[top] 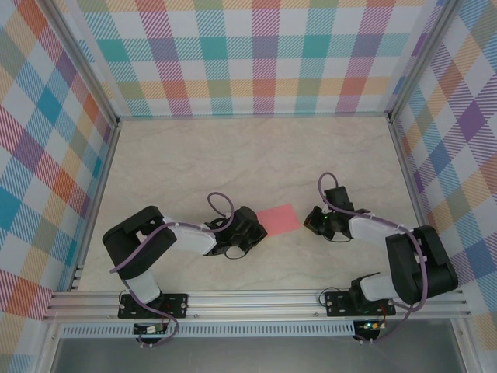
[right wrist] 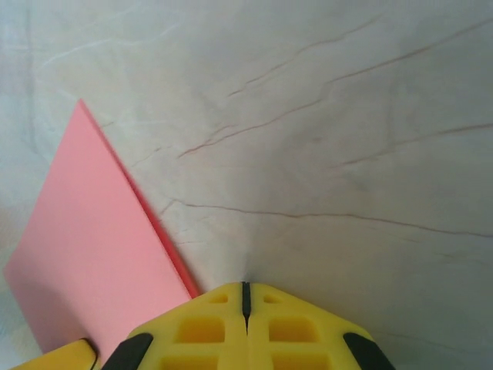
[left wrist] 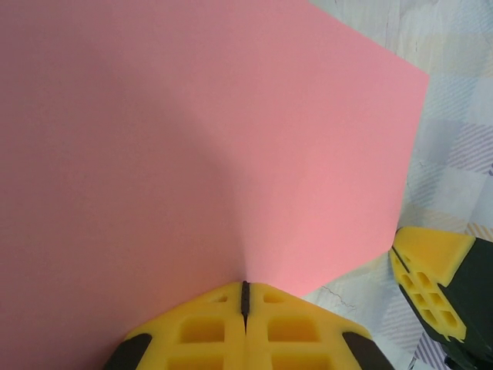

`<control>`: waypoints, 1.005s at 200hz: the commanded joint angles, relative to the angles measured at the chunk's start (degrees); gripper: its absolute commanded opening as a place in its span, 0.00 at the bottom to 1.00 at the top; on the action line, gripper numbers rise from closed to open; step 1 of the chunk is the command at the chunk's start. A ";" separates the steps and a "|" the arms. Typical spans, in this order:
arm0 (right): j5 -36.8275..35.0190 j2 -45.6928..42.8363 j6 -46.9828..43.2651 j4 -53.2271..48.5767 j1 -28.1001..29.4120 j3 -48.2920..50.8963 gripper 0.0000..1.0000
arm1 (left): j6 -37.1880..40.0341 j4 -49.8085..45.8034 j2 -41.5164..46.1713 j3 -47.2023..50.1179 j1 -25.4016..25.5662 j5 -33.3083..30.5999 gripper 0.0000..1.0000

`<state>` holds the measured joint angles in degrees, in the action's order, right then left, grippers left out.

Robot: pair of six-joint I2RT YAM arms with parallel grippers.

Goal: Fold a paper plane with a square sheet of paper (pick it up from the middle)

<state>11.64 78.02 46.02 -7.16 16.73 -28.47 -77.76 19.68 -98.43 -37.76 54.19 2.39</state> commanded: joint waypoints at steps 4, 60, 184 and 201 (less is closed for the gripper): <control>-3.10 -4.69 0.07 -7.41 -0.85 -2.41 0.00 | 2.07 -18.06 -2.74 3.48 0.00 -2.38 0.00; 13.04 -3.71 -1.94 1.96 4.77 -5.67 0.00 | 23.91 -16.60 -0.39 0.82 -2.37 -2.67 0.00; 8.66 11.17 3.26 10.82 12.71 -1.52 0.00 | 20.56 -5.53 4.86 1.45 -2.99 -1.62 0.00; 7.78 11.74 2.72 10.06 12.71 -1.07 0.00 | 19.22 -3.68 6.44 1.63 -2.73 -2.85 0.00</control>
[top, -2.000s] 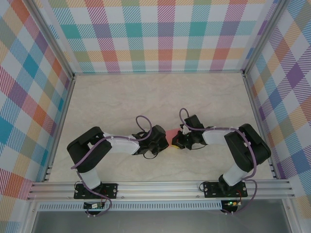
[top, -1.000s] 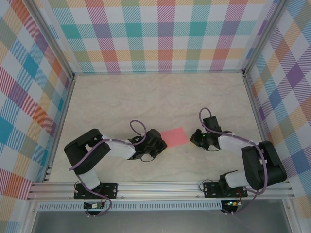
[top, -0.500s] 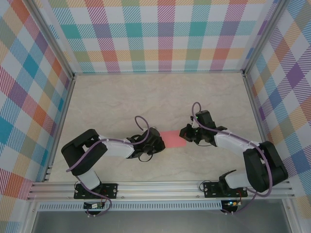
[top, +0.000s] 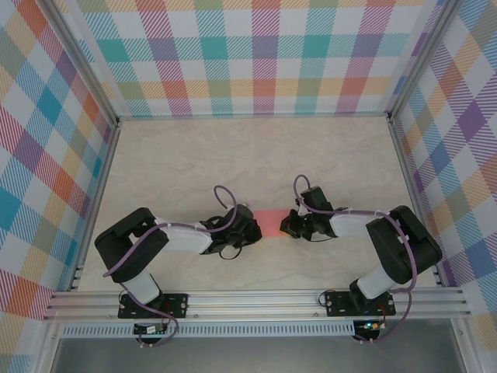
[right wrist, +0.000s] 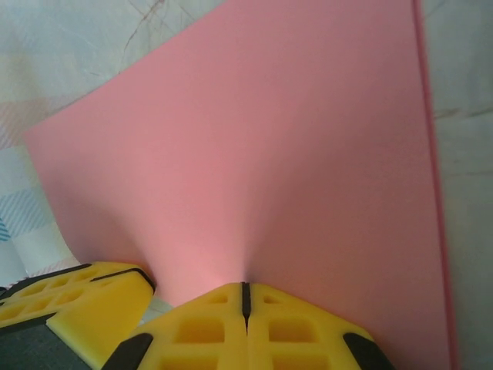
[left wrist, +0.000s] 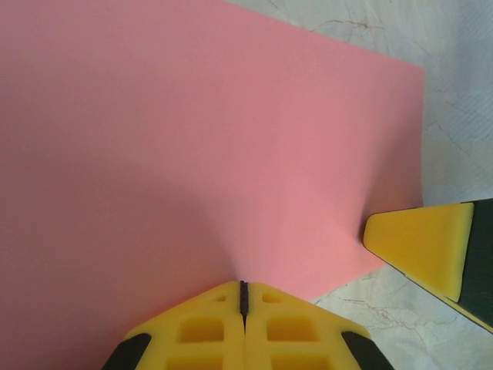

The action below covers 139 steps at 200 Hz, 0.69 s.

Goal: Fold a paper plane with a square sheet of paper (pick it up from the middle)

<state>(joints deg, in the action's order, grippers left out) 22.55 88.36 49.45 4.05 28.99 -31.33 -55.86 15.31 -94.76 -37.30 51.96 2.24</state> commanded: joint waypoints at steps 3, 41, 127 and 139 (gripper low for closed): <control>-3.14 1.54 -0.75 -1.15 0.45 1.93 0.00 | -2.92 1.05 2.90 1.18 -0.40 -2.79 0.00; -3.30 3.26 -0.94 -1.51 0.45 2.17 0.00 | -5.11 6.04 0.76 -1.37 2.41 -3.89 0.00; -5.61 4.50 -1.36 -4.16 0.47 2.34 0.00 | -13.05 12.25 -7.63 0.20 5.99 -12.01 0.00; -6.55 4.54 -1.29 -5.02 0.46 2.41 0.00 | -14.25 11.47 -7.00 1.73 6.28 -13.40 0.00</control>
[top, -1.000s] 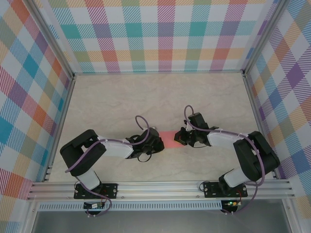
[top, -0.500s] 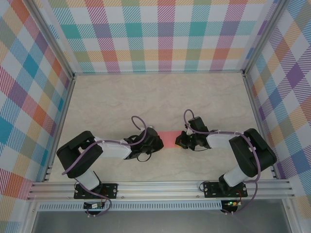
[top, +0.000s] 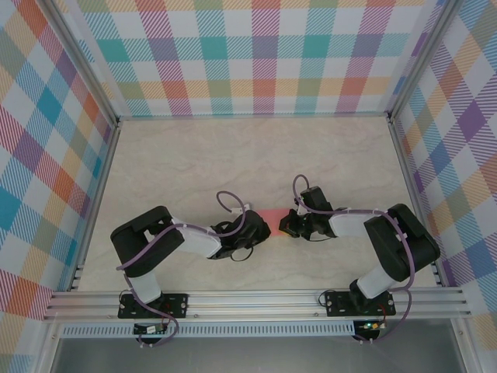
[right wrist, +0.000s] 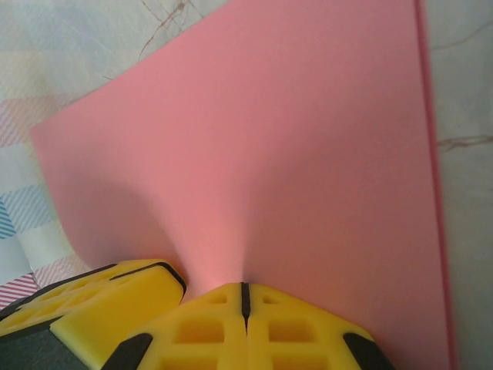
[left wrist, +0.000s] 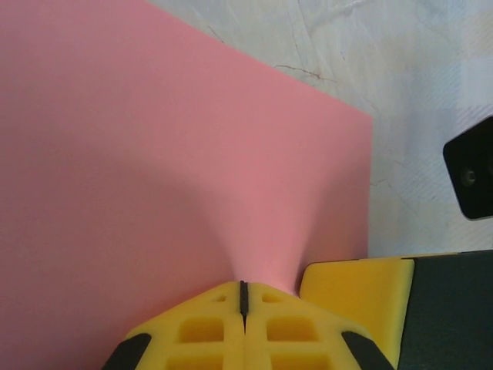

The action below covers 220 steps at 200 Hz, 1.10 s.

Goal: Fold a paper plane with a square sheet of paper (pick it up from the middle)

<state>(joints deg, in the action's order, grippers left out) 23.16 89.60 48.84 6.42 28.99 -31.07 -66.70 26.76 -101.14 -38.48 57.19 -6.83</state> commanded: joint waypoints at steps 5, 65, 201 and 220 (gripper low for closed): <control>-7.64 3.30 -0.68 -7.82 0.45 2.09 0.00 | -3.81 -0.60 -0.13 3.49 1.25 -5.00 0.00; -12.30 4.52 -0.54 -13.39 0.35 0.86 0.00 | -10.43 -10.58 7.28 10.45 1.90 -11.99 0.00; -14.50 2.52 -1.97 -18.56 0.41 -2.38 0.00 | -0.50 -30.41 19.81 11.60 -6.52 -8.66 0.00; -14.65 1.52 -3.43 -20.33 0.41 -4.06 0.00 | 2.83 -32.32 19.98 9.04 -7.88 -7.48 0.00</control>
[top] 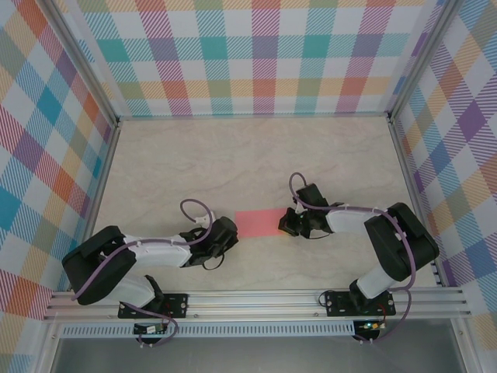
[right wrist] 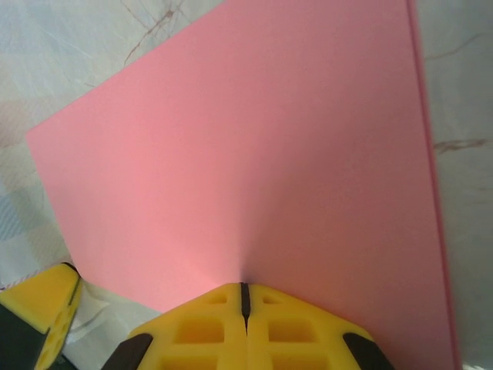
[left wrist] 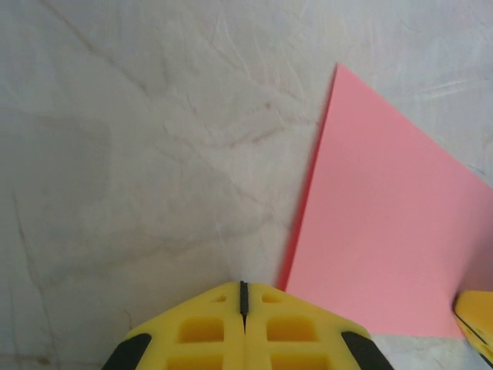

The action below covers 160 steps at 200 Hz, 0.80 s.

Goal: Fold a paper plane with a square sheet of paper (pick it up from the middle)

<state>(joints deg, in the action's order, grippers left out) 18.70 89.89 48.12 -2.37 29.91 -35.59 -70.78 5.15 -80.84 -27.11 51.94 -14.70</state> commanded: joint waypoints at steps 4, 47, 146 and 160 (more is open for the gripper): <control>-10.11 0.83 -3.02 -11.85 -0.52 0.14 0.00 | 7.43 -11.31 0.05 -2.76 -2.85 0.29 0.00; -9.94 -0.30 -4.13 -13.07 -0.47 -1.50 0.00 | 11.78 -4.10 5.38 -3.93 -3.14 4.37 0.00; -9.74 2.81 -2.78 -12.00 -0.46 -0.52 0.00 | 7.83 14.72 -17.35 -13.05 0.88 10.13 0.00; -9.87 3.01 -2.77 -12.15 -0.47 -0.47 0.00 | 6.21 16.22 -18.83 -11.07 1.05 9.59 0.00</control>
<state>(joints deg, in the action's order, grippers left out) 14.28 89.19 45.60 -8.47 29.67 -37.95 -61.76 18.90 -97.27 -40.27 52.60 -2.83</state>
